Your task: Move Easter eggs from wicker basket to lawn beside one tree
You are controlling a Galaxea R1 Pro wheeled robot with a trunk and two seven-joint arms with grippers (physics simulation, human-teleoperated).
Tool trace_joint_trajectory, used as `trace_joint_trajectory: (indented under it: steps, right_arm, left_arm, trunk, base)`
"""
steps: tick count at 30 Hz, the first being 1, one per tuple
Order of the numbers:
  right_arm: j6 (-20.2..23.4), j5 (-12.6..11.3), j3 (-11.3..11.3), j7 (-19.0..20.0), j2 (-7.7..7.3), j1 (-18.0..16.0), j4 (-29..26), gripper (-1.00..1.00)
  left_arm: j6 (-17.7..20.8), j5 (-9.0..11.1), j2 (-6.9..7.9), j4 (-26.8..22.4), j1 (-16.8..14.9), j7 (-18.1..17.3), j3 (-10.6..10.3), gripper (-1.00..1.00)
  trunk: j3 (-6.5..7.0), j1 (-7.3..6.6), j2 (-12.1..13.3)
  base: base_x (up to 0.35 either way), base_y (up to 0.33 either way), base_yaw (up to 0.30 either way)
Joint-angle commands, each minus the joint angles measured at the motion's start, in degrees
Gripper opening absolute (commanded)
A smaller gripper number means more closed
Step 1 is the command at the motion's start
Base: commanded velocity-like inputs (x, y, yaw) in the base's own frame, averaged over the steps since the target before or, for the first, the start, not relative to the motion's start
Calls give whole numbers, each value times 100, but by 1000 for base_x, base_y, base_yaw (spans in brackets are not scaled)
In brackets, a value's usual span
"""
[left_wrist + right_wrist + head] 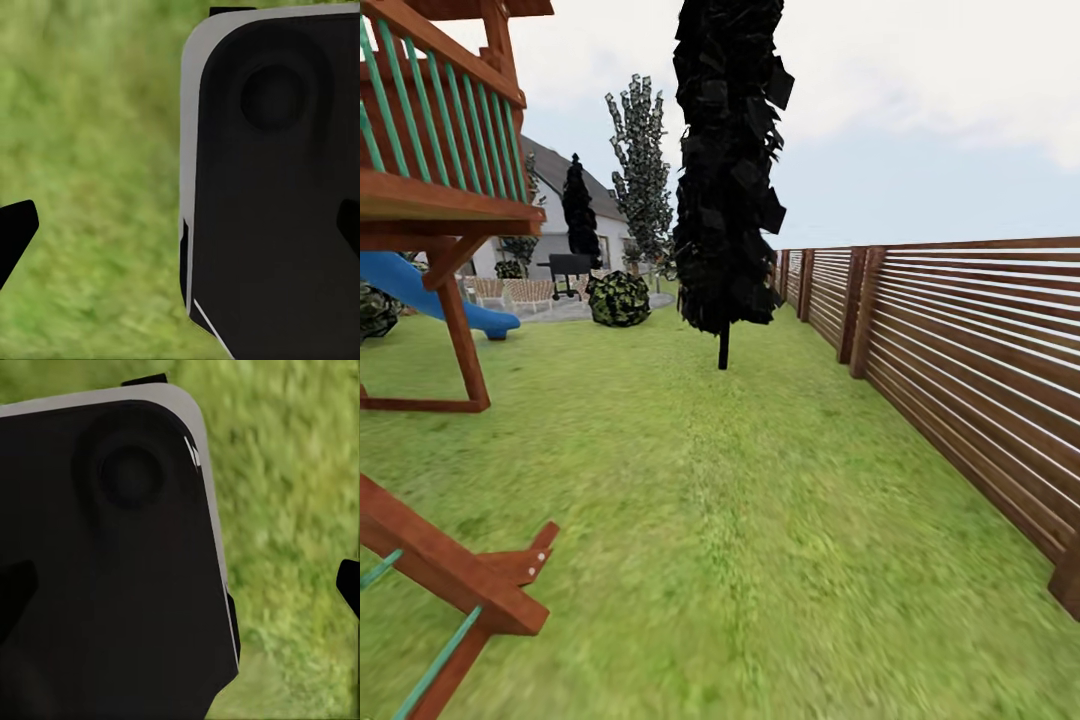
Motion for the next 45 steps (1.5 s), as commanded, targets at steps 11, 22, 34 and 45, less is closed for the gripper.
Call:
trace_joint_trajectory:
  steps: [11, 22, 34, 45]
  right_arm:
    - [-31, -30, 14, -2, -3, -9, -19, 100]
    - [-37, -29, 13, -2, 2, -9, -33, 100]
    - [-38, -24, 21, -2, 1, -9, -33, 100]
    - [-38, -21, 21, -2, 1, -9, -33, 100]
  left_arm:
    - [2, 2, 13, -21, 4, 4, 4, 100]
    - [0, -4, -1, -16, 4, 4, 4, 100]
    - [-3, 2, 27, -27, 4, 4, 4, 100]
    - [-7, 2, 41, -30, 4, 4, 10, 100]
  trunk:
    - [-5, 4, -2]
    - [-5, 4, -2]
    - [-5, 4, -2]
    - [-5, 4, -2]
  base:
    - [325, 0, 72]
    - [325, 0, 0]
    - [325, 0, 0]
    - [325, 0, 0]
